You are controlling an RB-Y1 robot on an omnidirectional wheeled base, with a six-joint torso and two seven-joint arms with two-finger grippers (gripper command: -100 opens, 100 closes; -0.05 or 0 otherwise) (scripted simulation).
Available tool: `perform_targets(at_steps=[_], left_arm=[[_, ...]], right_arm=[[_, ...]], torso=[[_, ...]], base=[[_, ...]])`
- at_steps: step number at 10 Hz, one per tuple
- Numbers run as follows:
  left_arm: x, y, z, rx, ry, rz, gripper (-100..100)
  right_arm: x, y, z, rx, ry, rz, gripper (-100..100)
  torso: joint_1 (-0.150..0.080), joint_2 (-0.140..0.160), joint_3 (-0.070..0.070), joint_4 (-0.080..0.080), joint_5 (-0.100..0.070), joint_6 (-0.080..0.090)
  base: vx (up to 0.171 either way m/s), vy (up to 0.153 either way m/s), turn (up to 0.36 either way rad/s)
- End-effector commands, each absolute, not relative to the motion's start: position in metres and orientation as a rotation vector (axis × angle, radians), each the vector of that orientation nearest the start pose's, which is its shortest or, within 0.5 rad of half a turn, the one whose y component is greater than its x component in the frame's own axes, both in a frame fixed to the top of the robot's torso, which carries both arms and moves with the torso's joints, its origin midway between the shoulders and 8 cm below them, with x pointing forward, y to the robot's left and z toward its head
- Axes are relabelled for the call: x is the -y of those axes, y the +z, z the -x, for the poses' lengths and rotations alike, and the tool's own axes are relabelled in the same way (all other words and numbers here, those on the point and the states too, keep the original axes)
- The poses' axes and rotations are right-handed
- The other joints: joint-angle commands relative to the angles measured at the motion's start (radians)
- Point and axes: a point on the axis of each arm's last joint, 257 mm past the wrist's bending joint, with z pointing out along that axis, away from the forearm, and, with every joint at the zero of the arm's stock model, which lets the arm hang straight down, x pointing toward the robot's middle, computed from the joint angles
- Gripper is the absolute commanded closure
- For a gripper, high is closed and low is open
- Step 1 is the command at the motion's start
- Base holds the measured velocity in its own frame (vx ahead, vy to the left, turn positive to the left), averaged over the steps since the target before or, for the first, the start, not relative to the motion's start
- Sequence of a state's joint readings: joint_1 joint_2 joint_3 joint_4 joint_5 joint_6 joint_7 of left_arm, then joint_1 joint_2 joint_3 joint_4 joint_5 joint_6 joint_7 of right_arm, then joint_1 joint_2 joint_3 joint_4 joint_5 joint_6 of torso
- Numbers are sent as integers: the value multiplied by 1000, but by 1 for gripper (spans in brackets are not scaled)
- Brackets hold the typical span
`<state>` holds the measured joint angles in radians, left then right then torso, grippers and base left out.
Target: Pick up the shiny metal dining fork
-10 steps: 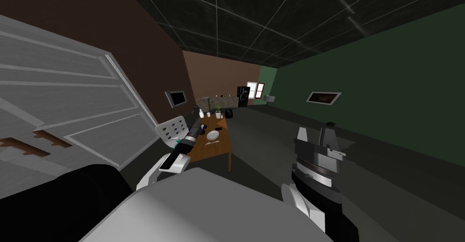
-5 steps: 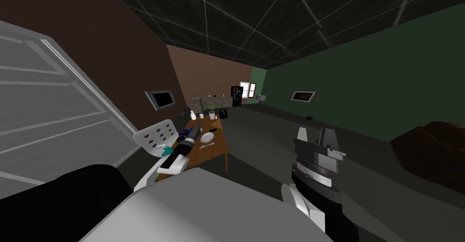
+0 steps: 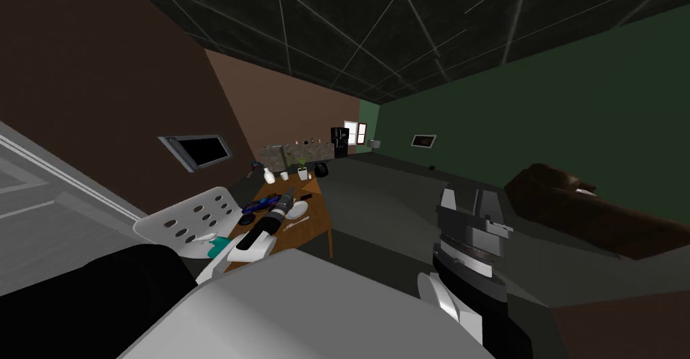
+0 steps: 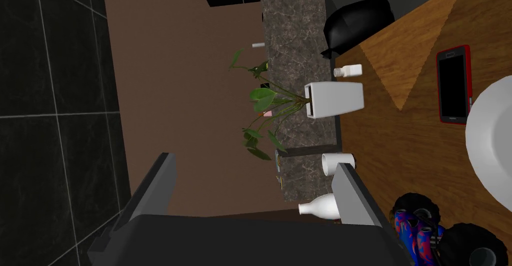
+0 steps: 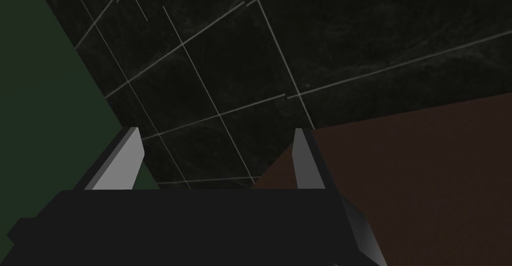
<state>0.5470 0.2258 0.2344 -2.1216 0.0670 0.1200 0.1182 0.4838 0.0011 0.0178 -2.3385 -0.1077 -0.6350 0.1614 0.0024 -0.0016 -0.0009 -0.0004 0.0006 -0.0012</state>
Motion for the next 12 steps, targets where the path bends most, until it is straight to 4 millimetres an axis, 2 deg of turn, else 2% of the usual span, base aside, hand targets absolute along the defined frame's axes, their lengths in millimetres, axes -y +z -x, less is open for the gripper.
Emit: perform_targets(at_steps=[1,2,3,4,5,6,7,8,9,10,11,12], left_arm=[[-444,-205,-367,-1122,-816,1337,-100],[-446,-210,-366,-1130,-806,1354,-100],[-458,-229,-357,-1129,-776,1424,-100],[-459,-233,-356,-1136,-766,1439,-100],[-470,-252,-345,-1130,-735,1511,-100],[-471,-257,-343,-1138,-724,1527,-100],[-483,-280,-328,-1134,-683,1615,-100],[-483,-281,-328,-1135,-681,1618,-100],[-493,-301,-313,-1122,-647,1695,-100],[-493,-305,-311,-1128,-636,1710,-100],[-502,-322,-296,-1107,-608,1781,-100],[-502,-327,-292,-1115,-593,1800,-100]], right_arm=[[281,77,-304,-430,1276,-515,0],[281,77,-304,-430,1276,-515,0],[281,77,-304,-430,1276,-515,0],[281,77,-304,-430,1276,-515,0],[281,77,-304,-430,1276,-515,0],[281,77,-304,-430,1276,-515,0],[281,77,-304,-430,1276,-515,0],[281,77,-304,-430,1276,-515,0],[281,77,-304,-430,1276,-515,0],[281,77,-304,-430,1276,-515,0],[281,77,-304,-430,1276,-515,0],[281,77,-304,-430,1276,-515,0]], torso=[[0,0,0,0,0,0],[0,0,0,0,0,1],[-1,0,0,0,0,0],[0,0,0,0,0,0],[-1,0,0,0,0,0],[-1,0,0,0,0,1],[-1,0,0,0,0,0],[0,0,0,0,0,0],[0,0,0,0,0,0],[0,0,0,0,0,0],[0,0,0,0,0,-1],[0,1,0,0,0,0]], base=[[7,32,-305],[6,30,-194],[11,33,-286],[8,30,-190],[6,24,-333],[8,34,-175],[12,41,-247],[2,39,-167],[-1,46,-312],[-1,44,-168],[-5,38,-276],[-6,40,-151]])
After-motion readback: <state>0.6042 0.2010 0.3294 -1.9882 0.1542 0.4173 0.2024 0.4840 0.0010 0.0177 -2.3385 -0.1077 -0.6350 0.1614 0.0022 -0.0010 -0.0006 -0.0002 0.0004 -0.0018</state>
